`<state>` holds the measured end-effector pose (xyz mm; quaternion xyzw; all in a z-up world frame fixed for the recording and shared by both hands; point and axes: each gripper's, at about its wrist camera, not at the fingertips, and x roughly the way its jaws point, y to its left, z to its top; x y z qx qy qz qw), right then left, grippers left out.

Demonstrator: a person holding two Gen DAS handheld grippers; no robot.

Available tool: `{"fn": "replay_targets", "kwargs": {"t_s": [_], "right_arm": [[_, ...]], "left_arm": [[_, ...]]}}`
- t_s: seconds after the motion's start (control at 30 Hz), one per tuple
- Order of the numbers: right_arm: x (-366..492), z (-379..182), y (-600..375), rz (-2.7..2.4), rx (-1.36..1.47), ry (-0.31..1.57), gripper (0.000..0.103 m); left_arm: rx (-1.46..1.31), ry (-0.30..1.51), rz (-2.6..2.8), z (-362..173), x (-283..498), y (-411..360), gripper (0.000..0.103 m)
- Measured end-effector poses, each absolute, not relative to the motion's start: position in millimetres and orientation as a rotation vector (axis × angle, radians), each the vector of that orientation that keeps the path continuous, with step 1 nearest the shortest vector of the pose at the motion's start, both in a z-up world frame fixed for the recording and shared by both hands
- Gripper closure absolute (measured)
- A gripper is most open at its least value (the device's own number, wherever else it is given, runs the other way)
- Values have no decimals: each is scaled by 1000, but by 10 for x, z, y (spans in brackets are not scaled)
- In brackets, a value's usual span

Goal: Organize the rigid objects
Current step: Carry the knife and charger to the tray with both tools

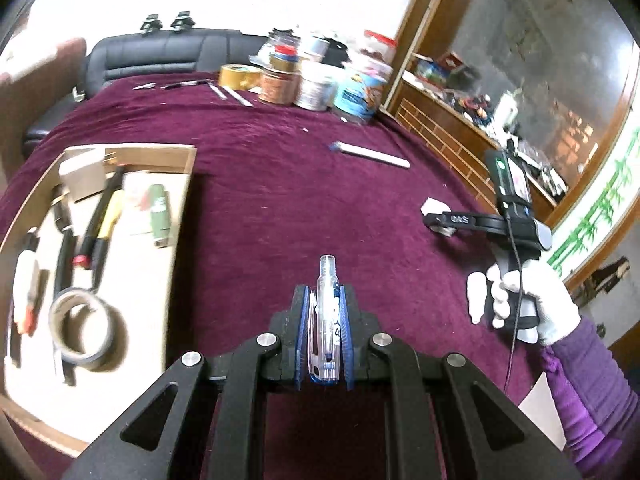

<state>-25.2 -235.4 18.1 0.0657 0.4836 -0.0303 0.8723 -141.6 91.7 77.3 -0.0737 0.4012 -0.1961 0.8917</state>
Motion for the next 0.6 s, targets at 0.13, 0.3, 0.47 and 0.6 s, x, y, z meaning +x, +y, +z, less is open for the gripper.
{"fn": "replay_targets", "kwargs": {"t_s": [0.13,0.3,0.47,0.6], "right_arm": [[-399,285,-2444,-21,251,1008,57],[-574,597,-2185,64,279,953,57],[-683,839,-1630,199,255,925,56],[-757,939,-1085,329,233,923,56]], "left_arm": [[-208,819,-374,783,-1507,1270,91],[-261,796,-303,777,-1591,1711,91],[-322,785,-234,734,-1673,2094,91],[-358,778,-167,686,-1718,2385,91]]}}
